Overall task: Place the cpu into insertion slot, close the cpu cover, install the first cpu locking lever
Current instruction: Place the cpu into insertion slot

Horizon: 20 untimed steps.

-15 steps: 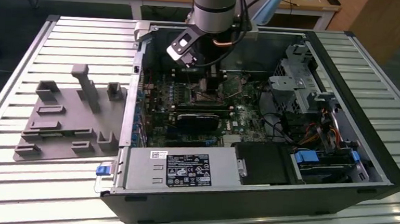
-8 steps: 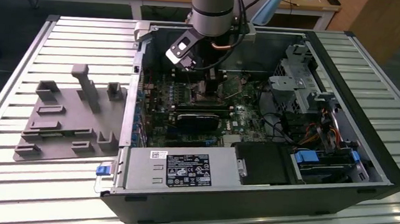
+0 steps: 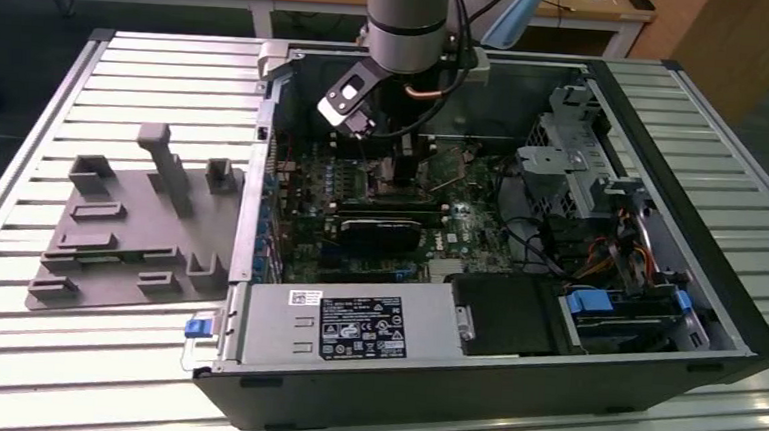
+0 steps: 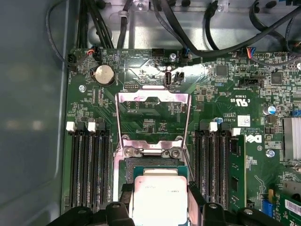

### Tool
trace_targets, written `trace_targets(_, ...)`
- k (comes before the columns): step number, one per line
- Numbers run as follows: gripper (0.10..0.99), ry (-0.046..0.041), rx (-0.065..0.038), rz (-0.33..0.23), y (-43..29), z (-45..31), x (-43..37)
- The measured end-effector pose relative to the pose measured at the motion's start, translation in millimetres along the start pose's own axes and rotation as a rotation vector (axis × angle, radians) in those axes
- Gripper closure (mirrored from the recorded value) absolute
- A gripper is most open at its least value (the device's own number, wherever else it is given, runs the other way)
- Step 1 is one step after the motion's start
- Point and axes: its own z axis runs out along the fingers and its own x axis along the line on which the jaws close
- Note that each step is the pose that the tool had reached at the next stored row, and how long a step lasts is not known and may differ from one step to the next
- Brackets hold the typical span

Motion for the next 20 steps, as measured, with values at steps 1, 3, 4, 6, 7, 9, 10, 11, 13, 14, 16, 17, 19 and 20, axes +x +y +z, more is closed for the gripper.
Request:
trace_targets(1,0.549,0.0002,0.0,0.0,0.0,0.3,0.0)
trace_targets(3,0.549,-0.0006,0.0,0.0,-0.1,1.7,0.0)
trace_targets(4,0.549,-0.0032,0.0,0.0,-0.2,2.8,0.0)
trace_targets(6,0.549,-0.0105,0.0,-0.001,-0.4,5.4,0.3)
trace_targets(7,0.549,-0.0143,0.001,-0.002,-0.4,6.9,0.4)
trace_targets(9,0.549,-0.0214,0.0,-0.002,-0.7,10.2,1.0)
trace_targets(10,0.549,-0.0229,0.0,-0.002,-0.8,11.0,1.4)
trace_targets(11,0.549,-0.0232,0.0,-0.002,-0.8,11.5,1.8)
trace_targets(13,0.549,-0.0232,0.0,-0.002,-0.9,12.0,2.9)
trace_targets(14,0.549,-0.0232,0.0,-0.002,-0.9,12.2,3.7)
trace_targets(16,0.549,-0.0231,0.0,-0.002,-1.0,12.6,5.5)
trace_targets(17,0.549,-0.0232,0.0,-0.002,-1.0,12.8,6.2)
trace_targets(19,0.549,-0.0263,0.0,-0.003,-1.1,14.0,6.9)
trace_targets(20,0.549,-0.0289,0.0,-0.003,-1.2,14.9,7.0)
